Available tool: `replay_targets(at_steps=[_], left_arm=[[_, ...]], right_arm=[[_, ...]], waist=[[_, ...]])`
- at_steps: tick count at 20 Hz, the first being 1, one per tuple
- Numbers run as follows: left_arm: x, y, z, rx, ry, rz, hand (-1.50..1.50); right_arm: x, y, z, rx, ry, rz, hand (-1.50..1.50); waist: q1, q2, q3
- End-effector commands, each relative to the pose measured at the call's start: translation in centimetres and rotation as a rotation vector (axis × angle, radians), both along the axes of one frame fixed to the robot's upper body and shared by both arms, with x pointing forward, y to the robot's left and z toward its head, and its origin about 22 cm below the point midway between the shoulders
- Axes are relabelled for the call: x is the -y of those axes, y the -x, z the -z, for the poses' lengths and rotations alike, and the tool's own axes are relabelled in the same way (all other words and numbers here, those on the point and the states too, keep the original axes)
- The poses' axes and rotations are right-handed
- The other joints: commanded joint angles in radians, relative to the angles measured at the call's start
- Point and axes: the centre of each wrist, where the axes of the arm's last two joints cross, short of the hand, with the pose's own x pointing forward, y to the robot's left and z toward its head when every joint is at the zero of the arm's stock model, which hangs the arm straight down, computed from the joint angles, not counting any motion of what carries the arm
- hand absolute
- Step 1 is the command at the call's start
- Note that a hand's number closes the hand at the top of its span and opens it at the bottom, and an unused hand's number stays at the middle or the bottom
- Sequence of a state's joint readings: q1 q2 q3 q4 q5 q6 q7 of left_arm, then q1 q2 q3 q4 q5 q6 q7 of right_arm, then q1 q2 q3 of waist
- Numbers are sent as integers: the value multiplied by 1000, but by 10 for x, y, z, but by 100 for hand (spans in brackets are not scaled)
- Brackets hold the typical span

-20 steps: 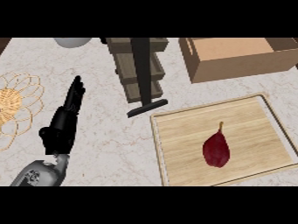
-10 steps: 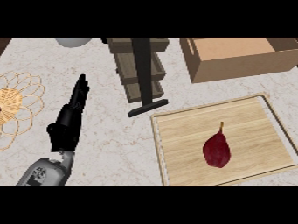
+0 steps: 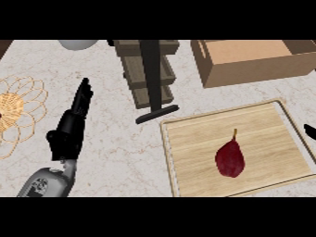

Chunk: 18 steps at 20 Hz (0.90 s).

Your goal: Pick the pear from the tray and place it in the tiered basket

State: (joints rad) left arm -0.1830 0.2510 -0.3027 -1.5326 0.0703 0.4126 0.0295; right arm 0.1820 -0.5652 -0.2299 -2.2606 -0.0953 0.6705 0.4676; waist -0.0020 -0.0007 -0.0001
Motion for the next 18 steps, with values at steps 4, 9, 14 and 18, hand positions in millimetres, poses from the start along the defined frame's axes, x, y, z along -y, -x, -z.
replay_targets(at_steps=[4, 9, 14, 18], left_arm=[[-8, -7, 1, 2, 0, -21, 0], [-8, 7, 2, 1, -8, 6, 0], [-3, -6, -1, -2, 3, 6, 0], [-4, 0, 4, -1, -5, 14, 0]], right_arm=[[-4, -2, 16, 2, 107, 12, -150], [-5, -5, 13, 4, 144, 18, -150], [-20, -3, 9, 95, 188, -72, -150], [-6, -24, 32, 102, 243, -57, -150]], waist=[[-1, 1, 0], [1, 0, 0], [-2, 0, 0], [2, 1, 1]])
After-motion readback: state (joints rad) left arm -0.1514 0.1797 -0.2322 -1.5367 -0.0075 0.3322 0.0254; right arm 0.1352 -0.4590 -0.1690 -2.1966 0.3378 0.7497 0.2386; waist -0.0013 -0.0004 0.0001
